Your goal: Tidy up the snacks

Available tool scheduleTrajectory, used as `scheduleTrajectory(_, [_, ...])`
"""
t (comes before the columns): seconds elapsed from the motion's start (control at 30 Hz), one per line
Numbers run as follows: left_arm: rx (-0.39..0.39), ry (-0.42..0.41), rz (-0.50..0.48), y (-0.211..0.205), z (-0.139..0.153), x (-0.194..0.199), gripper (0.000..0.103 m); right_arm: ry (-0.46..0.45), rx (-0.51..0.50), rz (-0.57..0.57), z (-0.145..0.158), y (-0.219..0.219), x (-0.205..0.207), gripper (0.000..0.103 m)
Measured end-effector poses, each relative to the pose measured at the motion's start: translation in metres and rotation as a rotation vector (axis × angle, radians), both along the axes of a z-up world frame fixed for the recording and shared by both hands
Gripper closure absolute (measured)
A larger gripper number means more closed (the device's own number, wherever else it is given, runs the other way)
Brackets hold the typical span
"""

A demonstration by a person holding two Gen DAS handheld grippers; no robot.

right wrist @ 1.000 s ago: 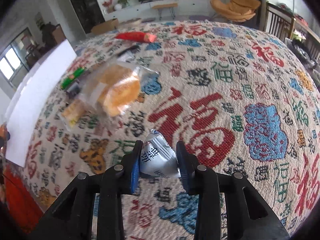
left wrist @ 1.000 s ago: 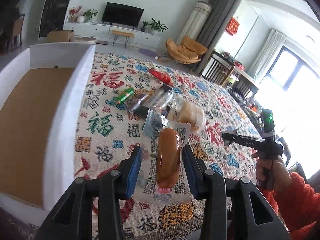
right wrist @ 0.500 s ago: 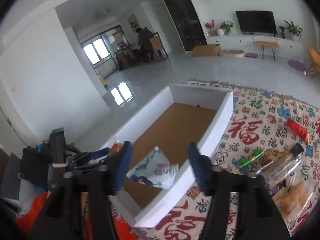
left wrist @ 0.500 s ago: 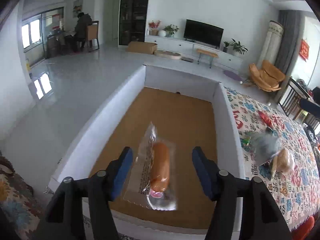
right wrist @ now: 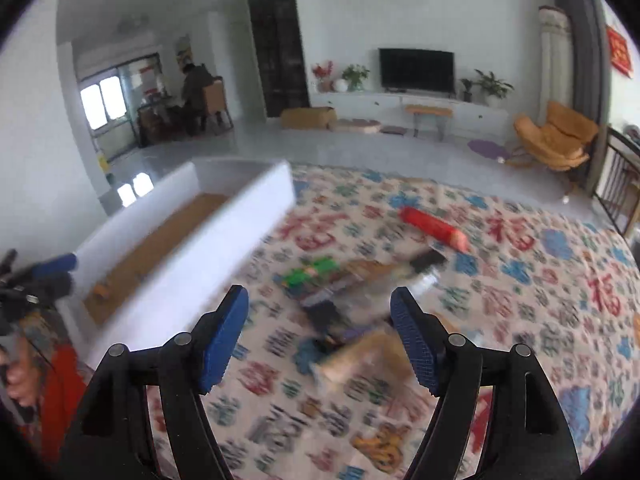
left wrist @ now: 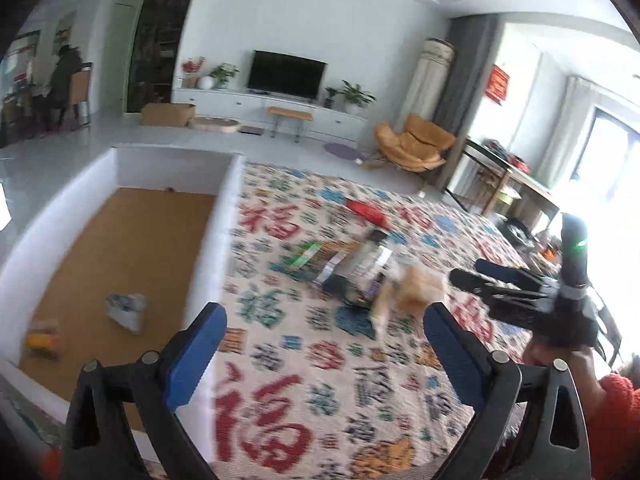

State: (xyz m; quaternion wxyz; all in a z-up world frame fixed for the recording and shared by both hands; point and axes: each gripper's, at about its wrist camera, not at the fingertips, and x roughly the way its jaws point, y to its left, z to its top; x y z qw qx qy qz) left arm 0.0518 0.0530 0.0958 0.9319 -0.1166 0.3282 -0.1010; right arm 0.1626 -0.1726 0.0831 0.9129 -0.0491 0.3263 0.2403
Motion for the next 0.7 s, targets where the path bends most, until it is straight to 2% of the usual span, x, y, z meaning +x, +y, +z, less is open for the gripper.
scheduleTrajectory(0.07, [0.010, 0.060, -0.077, -0.043, -0.029, 0.006, 0.003, 0.037, -0.051, -0.114, -0.040, -0.049, -0.008, 0.026])
scheduleTrajectory(0.13, [0.077, 0.130, -0.133, -0.078, -0.062, 0.021, 0.003, 0.102, -0.085, -0.236, -0.080, -0.094, -0.018, 0.026])
scheduleTrajectory(0.2, [0.163, 0.191, -0.124, -0.097, -0.095, 0.034, 0.003, 0.176, -0.101, -0.326, -0.110, -0.128, -0.029, 0.026])
scheduleTrajectory(0.27, [0.198, 0.204, -0.088, -0.105, -0.117, 0.043, 0.003, 0.206, -0.098, -0.392, -0.126, -0.152, -0.034, 0.026])
scheduleTrajectory(0.37, [0.282, 0.196, -0.049, -0.108, -0.134, 0.062, 0.003, 0.178, -0.106, -0.435, -0.123, -0.162, -0.039, 0.026])
scheduleTrajectory(0.43, [0.322, 0.175, -0.037, -0.108, -0.140, 0.069, 0.003, 0.193, -0.120, -0.437, -0.120, -0.160, -0.032, 0.026])
scheduleTrajectory(0.53, [0.298, 0.190, -0.032, -0.099, -0.149, 0.075, 0.003, 0.224, -0.160, -0.427, -0.125, -0.151, -0.016, 0.026])
scheduleTrajectory(0.6, [0.273, 0.231, -0.038, -0.091, -0.153, 0.080, 0.003, 0.224, -0.186, -0.426, -0.126, -0.142, -0.001, 0.026])
scheduleTrajectory(0.7, [0.274, 0.228, -0.040, -0.090, -0.153, 0.079, 0.002, 0.226, -0.183, -0.452, -0.129, -0.135, 0.019, 0.026])
